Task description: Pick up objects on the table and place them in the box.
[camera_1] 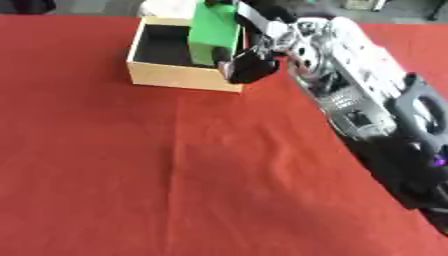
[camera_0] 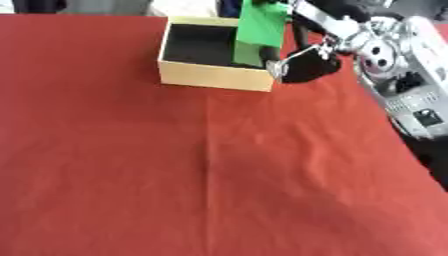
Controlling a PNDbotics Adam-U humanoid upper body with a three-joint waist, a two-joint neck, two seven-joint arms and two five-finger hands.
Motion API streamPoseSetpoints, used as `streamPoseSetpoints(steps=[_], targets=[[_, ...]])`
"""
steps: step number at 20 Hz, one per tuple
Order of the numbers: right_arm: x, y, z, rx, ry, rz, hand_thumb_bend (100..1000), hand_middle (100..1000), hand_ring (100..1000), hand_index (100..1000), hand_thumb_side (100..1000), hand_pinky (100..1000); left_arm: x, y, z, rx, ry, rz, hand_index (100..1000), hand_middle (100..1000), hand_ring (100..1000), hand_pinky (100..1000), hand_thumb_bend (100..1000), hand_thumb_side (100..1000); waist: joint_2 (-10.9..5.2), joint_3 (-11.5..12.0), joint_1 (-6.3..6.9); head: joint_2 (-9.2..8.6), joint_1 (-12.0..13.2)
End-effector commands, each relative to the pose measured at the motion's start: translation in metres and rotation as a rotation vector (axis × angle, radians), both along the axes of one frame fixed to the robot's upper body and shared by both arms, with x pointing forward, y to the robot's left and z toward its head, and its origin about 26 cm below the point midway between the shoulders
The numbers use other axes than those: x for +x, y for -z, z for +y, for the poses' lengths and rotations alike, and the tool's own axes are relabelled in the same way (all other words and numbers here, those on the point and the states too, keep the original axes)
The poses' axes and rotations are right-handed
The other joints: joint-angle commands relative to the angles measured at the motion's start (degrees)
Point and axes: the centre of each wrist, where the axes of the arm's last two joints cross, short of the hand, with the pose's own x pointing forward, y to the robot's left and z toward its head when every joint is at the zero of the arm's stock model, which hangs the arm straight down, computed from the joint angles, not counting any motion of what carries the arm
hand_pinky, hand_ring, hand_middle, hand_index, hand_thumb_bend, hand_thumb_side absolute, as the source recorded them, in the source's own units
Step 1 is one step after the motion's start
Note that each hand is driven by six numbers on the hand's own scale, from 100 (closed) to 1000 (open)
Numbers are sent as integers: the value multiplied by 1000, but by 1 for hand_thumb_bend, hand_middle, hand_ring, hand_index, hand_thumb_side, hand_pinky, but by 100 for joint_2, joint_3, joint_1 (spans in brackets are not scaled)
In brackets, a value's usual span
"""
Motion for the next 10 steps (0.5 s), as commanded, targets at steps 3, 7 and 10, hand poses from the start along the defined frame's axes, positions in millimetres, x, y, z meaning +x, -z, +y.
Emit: streamPoseSetpoints(steps=[3,7,10], targets=[[21,-16,-12,76,111,-15,100,319,317,884,100,530,-1,-7,-1,17,14,-25,897,788,728,679,100,556,-30,75,-10,-122,-103],[42,-18,-12,115,158,-22,100,318,315,883,100,524,0,-8,-4,18,24,-30,897,788,728,679,100,559,56,151,-20,-216,-144],[58,-17,-12,150,184,-15,100,318,315,883,100,518,1,-9,-6,19,30,-31,897,789,728,680,100,561,110,196,-26,-263,-165]])
